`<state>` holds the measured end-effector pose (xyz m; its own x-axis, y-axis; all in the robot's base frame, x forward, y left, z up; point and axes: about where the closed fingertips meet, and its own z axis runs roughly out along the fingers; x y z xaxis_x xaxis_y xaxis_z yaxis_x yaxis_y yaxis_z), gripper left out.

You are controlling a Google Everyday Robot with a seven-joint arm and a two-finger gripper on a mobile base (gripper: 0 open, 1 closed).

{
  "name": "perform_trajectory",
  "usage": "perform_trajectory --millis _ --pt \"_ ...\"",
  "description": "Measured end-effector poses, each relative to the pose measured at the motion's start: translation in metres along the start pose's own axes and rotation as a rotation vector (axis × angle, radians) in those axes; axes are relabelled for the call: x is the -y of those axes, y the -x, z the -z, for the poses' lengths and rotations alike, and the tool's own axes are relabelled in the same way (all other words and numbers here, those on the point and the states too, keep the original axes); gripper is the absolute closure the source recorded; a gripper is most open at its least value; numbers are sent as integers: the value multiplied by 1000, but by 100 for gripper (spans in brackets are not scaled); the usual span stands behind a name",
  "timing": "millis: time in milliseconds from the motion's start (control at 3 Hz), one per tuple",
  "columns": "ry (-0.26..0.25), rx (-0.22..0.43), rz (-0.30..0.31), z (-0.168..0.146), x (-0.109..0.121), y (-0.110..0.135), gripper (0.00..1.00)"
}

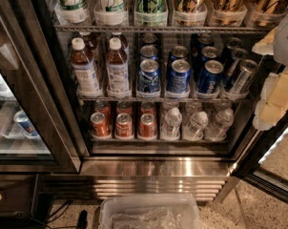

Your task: Pick redbull can from middle shelf of fridge

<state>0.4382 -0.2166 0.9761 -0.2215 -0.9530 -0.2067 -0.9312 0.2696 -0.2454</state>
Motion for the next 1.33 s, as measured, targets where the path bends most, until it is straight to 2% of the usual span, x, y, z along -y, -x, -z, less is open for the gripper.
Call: perform_trajectory --millis 667,1000,1333 --pt "-8 25 -8 -7 0 2 0" --pt "-39 112 -27 -21 -5 -4 0" --pt "-107 257 -59 -34 -4 -9 0"
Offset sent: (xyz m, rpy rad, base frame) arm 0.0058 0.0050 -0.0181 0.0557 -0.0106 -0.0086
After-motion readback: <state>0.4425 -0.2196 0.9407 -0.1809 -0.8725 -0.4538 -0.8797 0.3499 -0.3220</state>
